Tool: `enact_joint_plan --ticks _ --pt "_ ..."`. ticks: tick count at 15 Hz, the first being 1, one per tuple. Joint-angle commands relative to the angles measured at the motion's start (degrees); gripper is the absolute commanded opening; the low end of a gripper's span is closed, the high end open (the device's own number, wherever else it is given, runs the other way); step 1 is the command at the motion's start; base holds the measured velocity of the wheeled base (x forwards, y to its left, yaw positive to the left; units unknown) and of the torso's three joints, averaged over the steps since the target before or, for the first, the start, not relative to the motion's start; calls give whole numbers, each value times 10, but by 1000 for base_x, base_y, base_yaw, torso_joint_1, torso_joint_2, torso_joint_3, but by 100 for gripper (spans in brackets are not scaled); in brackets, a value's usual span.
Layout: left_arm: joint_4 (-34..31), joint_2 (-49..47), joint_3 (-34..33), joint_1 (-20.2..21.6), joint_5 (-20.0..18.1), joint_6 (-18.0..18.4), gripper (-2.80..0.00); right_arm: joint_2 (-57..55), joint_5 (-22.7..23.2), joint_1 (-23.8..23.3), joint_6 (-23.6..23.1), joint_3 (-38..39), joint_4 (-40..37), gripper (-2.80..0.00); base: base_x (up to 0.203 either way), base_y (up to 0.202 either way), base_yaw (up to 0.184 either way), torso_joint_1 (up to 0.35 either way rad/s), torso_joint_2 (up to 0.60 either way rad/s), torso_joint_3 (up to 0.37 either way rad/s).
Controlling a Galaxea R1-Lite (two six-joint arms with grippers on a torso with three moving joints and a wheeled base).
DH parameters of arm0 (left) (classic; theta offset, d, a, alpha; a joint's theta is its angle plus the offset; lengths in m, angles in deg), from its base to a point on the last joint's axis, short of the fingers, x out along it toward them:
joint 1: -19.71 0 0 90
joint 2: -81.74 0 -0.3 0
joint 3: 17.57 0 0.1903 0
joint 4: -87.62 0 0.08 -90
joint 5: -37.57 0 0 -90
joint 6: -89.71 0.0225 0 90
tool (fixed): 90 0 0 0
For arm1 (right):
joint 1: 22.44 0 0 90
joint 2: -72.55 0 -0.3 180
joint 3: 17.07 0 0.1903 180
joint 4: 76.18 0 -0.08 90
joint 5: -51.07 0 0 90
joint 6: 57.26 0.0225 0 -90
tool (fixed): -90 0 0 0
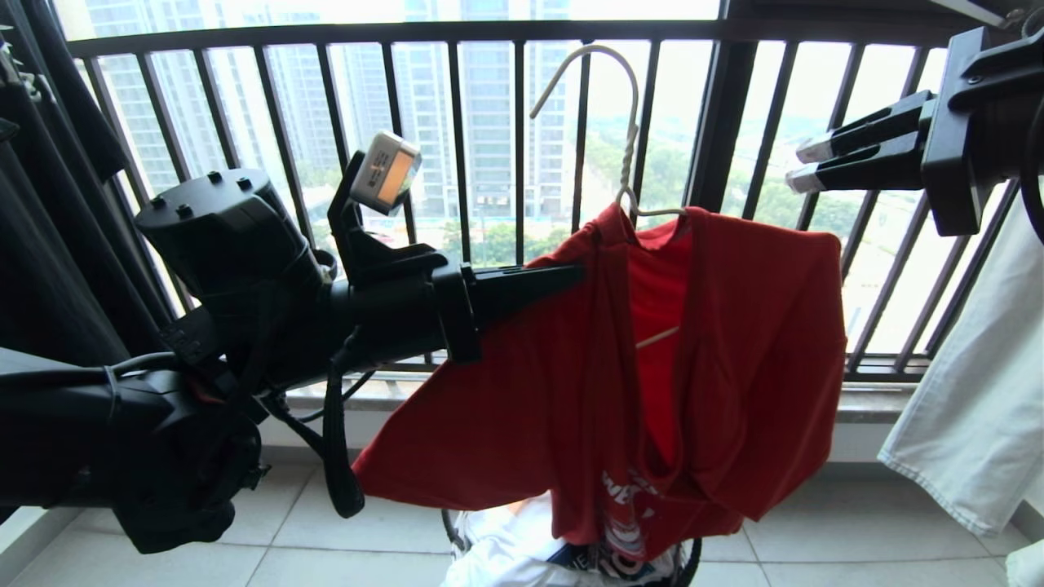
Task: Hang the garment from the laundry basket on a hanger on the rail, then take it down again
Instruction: Hang the clothes rack on the clothesline
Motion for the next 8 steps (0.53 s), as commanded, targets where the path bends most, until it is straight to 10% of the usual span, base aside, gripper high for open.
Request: enact_joint_plan --ticks 1,8 --pt "3 1 -5 10 -26 -1 -280 4 18 3 -5 -23 -53 0 0 0 0 0 0 0" --pt "3 20 -33 35 -154 -1 -280 -14 61 21 -34 -66 -204 0 0 0 0 0 0 0"
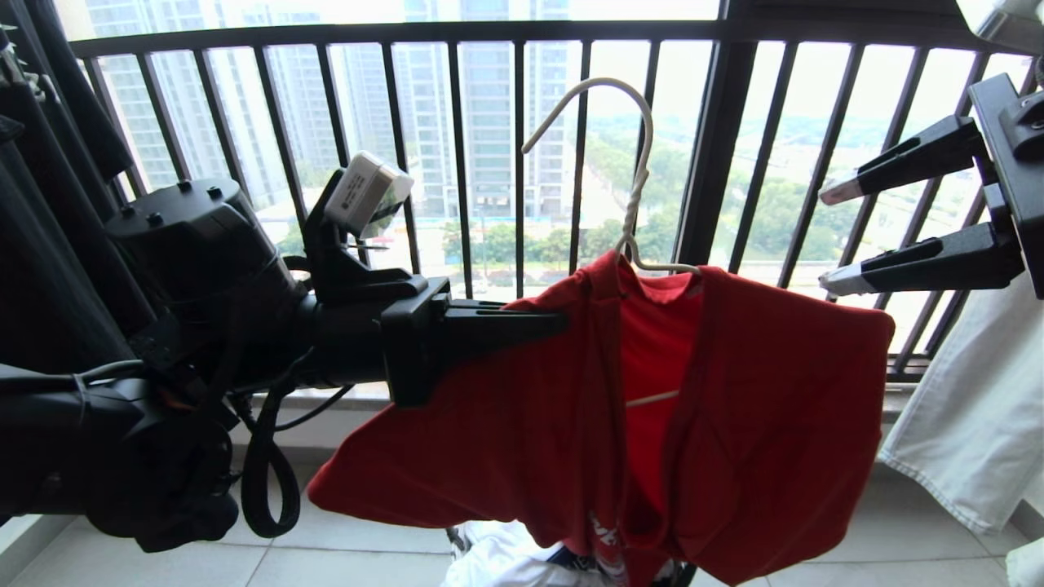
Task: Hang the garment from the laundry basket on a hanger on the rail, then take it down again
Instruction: Hang the clothes rack on the clothesline
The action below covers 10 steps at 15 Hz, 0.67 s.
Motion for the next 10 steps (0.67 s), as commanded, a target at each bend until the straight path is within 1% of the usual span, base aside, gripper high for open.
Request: enact_joint_plan --ticks 1,3,5,6,8,10 --pt "5 4 -5 6 -7 0 -280 -11 7 16 -3 18 -7 0 0 0 0 0 0 0" --pt "5 8 -6 6 -8 1 -280 -18 17 32 -3 42 -8 0 0 0 0 0 0 0" --pt "5 14 -13 8 -40 1 -280 -28 19 41 -3 54 -7 0 0 0 0 0 0 0" --pt "5 18 -18 9 -48 1 -280 -33 23 46 -3 55 -6 0 0 0 0 0 0 0" --pt "5 26 -23 8 -48 1 -280 -43 36 61 -3 55 -5 0 0 0 0 0 0 0" --pt "6 28 -22 10 -48 2 -280 -47 39 77 -3 58 -5 0 0 0 0 0 0 0"
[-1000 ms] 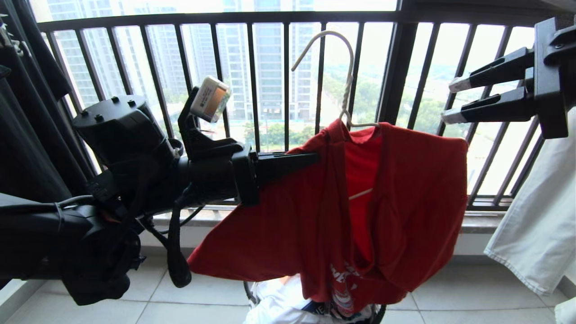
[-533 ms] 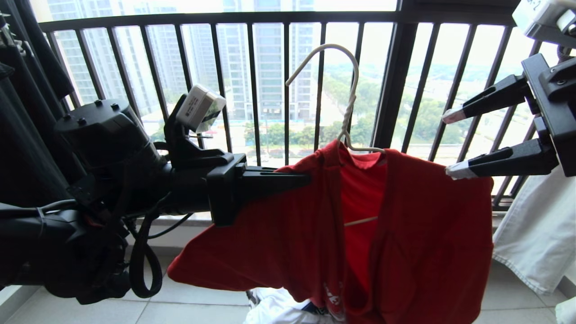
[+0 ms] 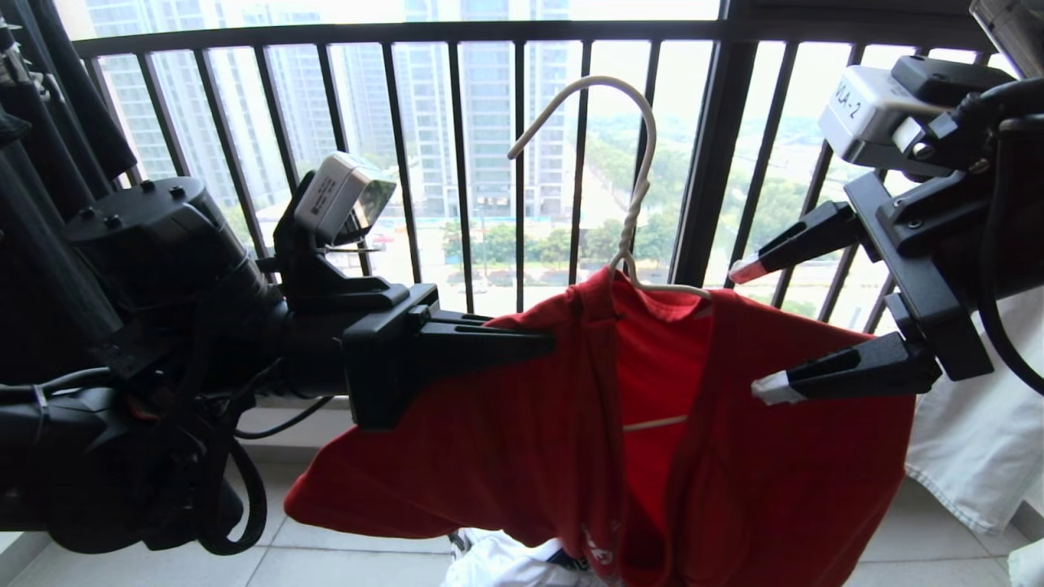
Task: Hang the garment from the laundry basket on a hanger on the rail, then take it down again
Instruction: Hang the clothes rack on the clothesline
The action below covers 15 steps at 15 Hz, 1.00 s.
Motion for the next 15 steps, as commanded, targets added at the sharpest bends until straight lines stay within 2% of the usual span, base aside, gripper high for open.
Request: enact_joint_plan --ticks 1,7,12,13,15 --pt "4 5 0 2 -3 -1 -280 -11 3 14 -3 3 -4 0 0 0 0 0 0 0" --pt "4 21 0 9 -2 -1 -280 -25 4 23 -3 12 -3 0 0 0 0 0 0 0" --pt "4 24 3 14 -4 -1 -280 -34 27 26 -3 11 6 0 0 0 0 0 0 0" --pt "4 26 3 15 -4 -1 -280 -36 39 26 -2 12 14 -280 0 0 0 0 0 0" --pt "4 28 5 19 -3 -2 -280 -39 45 26 1 10 15 -280 0 0 0 0 0 0"
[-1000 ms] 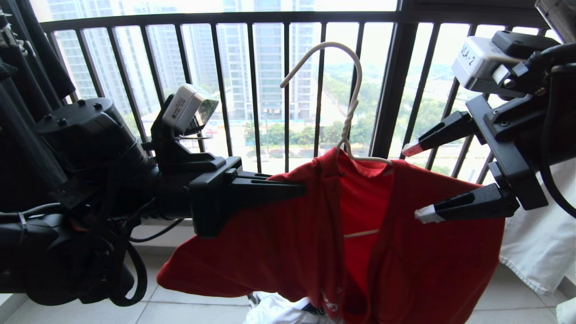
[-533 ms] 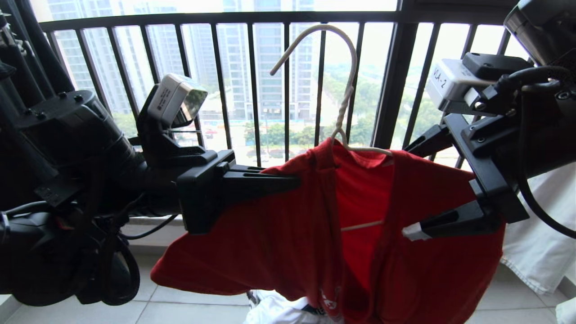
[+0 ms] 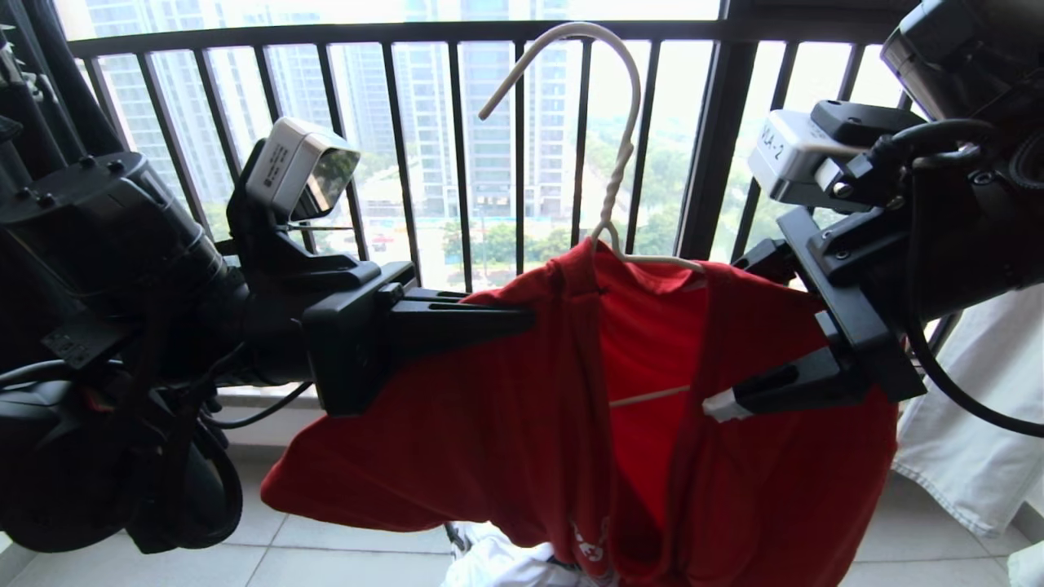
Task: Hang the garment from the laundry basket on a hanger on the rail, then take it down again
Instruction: Hang the clothes rack on the clothesline
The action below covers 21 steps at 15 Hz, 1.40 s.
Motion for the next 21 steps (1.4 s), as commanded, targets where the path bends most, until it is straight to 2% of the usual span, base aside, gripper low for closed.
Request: enact_joint_plan --ticks 1,6,9,12,17,18,21 --pt "4 2 3 6 -3 -3 -280 -6 3 3 -1 0 -2 -280 0 0 0 0 0 0" --pt "6 4 5 12 -2 -1 -280 -7 5 8 1 -4 0 -280 0 0 0 0 0 0" --pt "49 -7 3 15 2 -7 -280 -6 8 13 4 -4 11 -280 0 0 0 0 0 0" --pt "50 -9 14 19 3 -23 -280 -5 8 16 4 -6 11 -280 0 0 0 0 0 0" --pt "48 -12 21 23 3 -24 -280 -3 7 16 4 -15 11 -280 0 0 0 0 0 0" --pt "49 -14 21 24 3 -24 0 -3 7 16 3 -15 11 -280 0 0 0 0 0 0" --pt "51 -20 21 28 3 -22 0 -3 6 15 4 -13 11 -280 0 0 0 0 0 0"
